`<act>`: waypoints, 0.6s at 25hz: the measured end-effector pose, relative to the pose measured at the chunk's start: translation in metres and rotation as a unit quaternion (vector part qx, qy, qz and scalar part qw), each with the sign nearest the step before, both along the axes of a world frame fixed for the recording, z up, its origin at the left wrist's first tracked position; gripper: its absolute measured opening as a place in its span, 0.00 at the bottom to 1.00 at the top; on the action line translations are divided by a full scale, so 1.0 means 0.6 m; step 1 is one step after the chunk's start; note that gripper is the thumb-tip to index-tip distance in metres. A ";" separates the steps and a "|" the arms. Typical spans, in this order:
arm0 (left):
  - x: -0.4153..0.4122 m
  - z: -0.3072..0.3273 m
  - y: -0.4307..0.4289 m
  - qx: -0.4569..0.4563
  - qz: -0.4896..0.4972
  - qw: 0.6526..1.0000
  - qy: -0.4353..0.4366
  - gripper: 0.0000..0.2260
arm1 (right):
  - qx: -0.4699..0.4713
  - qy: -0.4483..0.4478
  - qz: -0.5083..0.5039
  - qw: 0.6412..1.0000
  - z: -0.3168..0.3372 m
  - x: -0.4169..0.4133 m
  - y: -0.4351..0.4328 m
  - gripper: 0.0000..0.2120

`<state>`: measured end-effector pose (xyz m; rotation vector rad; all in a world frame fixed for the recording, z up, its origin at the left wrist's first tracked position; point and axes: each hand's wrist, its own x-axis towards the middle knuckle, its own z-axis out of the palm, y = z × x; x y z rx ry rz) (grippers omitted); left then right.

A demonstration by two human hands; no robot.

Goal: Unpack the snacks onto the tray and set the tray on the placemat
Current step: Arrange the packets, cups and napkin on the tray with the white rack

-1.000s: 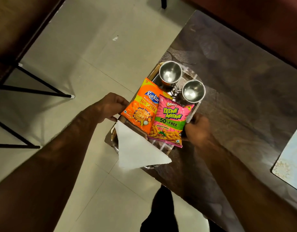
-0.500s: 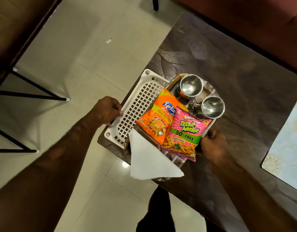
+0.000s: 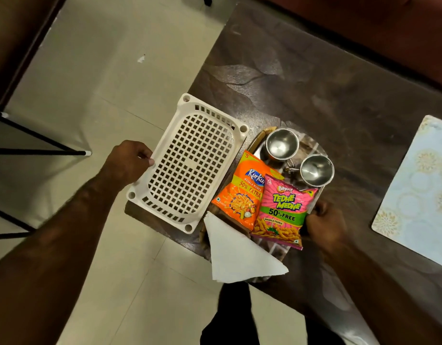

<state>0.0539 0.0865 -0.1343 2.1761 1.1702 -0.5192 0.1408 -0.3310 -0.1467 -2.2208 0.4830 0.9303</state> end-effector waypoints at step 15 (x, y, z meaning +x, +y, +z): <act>0.026 0.067 -0.234 -0.070 -0.111 0.985 -0.116 0.05 | -0.032 0.070 0.144 0.986 0.019 0.031 -0.002 0.12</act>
